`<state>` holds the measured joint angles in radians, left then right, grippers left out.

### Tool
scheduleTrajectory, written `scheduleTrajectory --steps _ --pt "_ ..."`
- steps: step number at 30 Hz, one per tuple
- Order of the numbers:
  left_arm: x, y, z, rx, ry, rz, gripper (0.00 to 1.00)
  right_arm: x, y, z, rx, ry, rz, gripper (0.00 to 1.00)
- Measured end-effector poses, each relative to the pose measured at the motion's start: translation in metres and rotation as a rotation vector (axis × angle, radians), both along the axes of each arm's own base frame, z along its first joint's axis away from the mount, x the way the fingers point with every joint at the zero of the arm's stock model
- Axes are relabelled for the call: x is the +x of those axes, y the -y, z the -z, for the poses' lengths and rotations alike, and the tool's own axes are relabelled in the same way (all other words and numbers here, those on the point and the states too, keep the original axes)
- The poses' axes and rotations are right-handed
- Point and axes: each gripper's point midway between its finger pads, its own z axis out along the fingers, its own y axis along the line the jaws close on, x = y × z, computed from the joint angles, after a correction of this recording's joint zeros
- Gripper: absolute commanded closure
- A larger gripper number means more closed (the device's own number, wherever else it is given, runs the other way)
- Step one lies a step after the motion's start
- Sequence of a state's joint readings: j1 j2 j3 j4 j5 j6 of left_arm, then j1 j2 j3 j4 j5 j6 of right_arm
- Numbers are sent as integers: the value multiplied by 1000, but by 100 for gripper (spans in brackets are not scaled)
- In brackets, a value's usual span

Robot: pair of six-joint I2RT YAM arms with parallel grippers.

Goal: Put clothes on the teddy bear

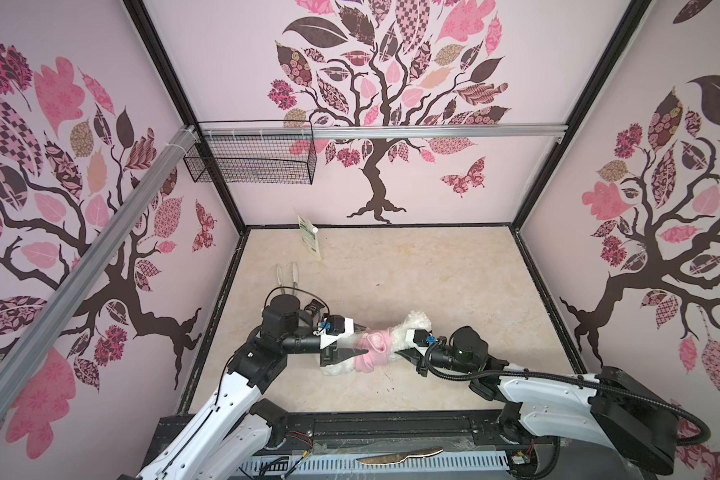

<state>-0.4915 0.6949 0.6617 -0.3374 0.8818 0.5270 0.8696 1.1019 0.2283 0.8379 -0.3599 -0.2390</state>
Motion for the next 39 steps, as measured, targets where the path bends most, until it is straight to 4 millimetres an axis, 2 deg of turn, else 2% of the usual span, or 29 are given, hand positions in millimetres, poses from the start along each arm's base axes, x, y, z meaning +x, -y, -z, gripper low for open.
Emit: scheduleTrajectory --steps 5,8,10,16,19,26,39 --pt "-3 -12 -19 25 84 -106 71 8 8 -6 2 51 66 86" --pt "-6 -10 -27 47 105 -118 82 10 9 -5 -12 77 93 87" --pt "-8 -4 -29 68 110 -111 86 9 8 -4 -26 95 101 87" --pt "-12 25 -20 204 114 -71 93 10 8 5 -72 107 126 86" --pt "-6 35 -9 286 124 -77 98 11 9 7 -84 104 137 86" --pt "8 35 19 425 117 -109 100 12 9 8 -86 105 143 86" --pt "23 37 41 535 132 -127 95 11 9 8 -84 98 143 86"
